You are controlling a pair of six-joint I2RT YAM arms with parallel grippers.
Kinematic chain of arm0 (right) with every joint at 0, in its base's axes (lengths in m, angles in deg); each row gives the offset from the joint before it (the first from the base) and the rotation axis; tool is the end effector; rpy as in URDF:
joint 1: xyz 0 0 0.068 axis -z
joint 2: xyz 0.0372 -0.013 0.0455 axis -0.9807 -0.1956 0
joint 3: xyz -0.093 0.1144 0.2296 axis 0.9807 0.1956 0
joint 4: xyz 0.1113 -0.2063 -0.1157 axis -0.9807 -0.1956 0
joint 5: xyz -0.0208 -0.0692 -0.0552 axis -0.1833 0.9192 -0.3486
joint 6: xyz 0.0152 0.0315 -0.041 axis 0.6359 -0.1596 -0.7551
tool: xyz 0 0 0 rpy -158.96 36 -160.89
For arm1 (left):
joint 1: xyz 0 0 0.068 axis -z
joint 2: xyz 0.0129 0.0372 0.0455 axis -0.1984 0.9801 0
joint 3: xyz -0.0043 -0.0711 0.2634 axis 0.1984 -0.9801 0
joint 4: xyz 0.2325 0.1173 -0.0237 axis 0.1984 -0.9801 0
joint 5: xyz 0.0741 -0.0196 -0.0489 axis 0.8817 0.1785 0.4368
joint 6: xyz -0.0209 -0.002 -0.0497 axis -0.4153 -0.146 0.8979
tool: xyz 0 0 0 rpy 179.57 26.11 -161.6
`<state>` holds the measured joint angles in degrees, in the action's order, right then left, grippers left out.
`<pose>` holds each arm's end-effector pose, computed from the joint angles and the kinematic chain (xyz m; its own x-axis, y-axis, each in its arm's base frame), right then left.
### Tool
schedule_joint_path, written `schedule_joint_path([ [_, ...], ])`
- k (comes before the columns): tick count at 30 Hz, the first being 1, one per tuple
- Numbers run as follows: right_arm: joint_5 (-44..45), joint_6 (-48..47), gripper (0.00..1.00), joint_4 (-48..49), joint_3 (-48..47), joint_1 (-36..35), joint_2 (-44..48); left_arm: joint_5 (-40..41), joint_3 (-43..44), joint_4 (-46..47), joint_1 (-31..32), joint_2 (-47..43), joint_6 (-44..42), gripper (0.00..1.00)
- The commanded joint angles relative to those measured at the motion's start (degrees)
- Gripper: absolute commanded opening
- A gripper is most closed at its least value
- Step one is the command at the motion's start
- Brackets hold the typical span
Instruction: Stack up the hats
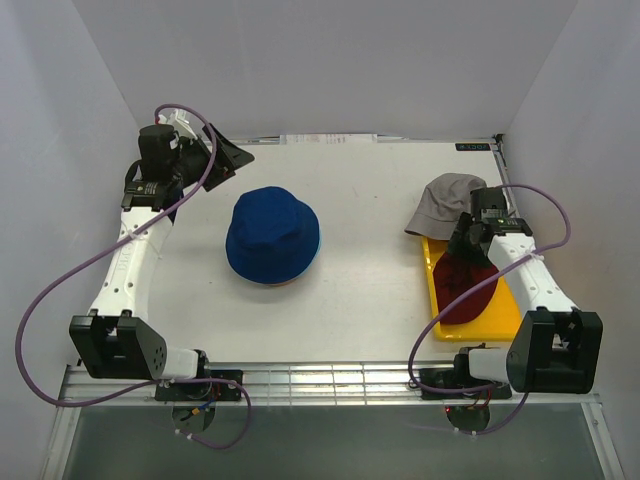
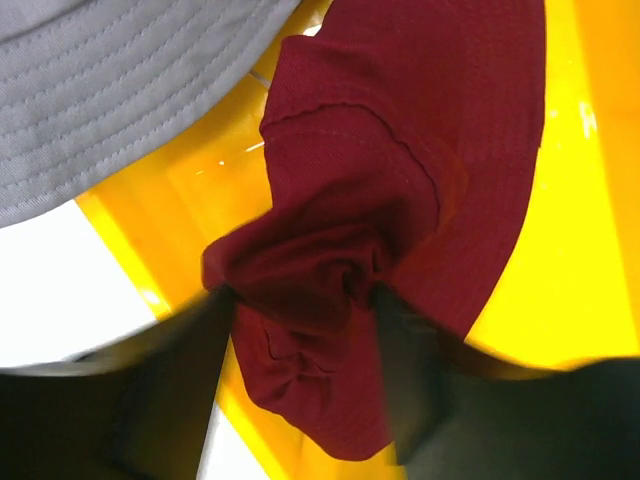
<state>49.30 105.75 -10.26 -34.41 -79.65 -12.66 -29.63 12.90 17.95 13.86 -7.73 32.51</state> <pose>0.2517 -0.0040 0.2495 -0.7516 0.3463 -0.5614 0.4078 0.9129 0.0171 0.3046 -0.0286 0.3927 -0.6082 -0.5369 -0.5847 0.0698 0.6976 -0.7131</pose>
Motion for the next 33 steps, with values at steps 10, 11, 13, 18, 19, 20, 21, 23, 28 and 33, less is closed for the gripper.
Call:
schedule_joint_path([
  [10,-6.55,-2.51,0.08,-3.39,-15.03,0.31,4.17,0.05,1.00,-0.86,1.10,-2.96,-1.67,0.82],
  [11,-7.25,-2.69,0.08,-4.88,-16.63,0.23,4.78,0.05,1.00,-0.86,1.10,-2.78,-1.67,0.82],
  [13,-8.13,-2.86,0.08,-6.03,-19.35,0.23,5.14,-0.13,1.00,-0.86,1.36,-2.61,-1.85,0.82],
  [18,-14.10,-2.42,0.08,-7.45,-26.03,0.23,5.84,-0.39,0.92,-0.59,1.71,-2.78,-1.85,0.83],
  [19,-15.25,-2.25,0.08,-7.36,-26.83,0.23,5.84,-0.57,0.66,-0.33,1.80,-3.04,-1.94,0.83],
  [20,-17.69,-2.16,0.08,-7.10,-28.14,0.23,5.67,-1.00,0.39,-0.16,1.80,-3.22,-1.94,0.85],
  [21,-18.94,-1.99,0.08,-6.75,-28.85,0.23,5.58,-1.27,0.13,0.19,1.80,-3.48,-1.85,0.86],
  [23,-22.88,-1.02,0.08,-5.95,-30.52,0.23,5.23,-1.97,-0.92,1.34,1.89,-3.92,-1.32,0.89],
  [28,-32.90,2.05,0.08,0.27,-33.16,0.23,5.31,-5.13,-2.86,3.88,1.89,-4.54,0.61,0.90],
  [33,-50.48,8.81,0.08,16.17,-31.76,0.23,3.91,-7.07,-4.79,5.64,1.80,-4.80,3.07,0.91],
])
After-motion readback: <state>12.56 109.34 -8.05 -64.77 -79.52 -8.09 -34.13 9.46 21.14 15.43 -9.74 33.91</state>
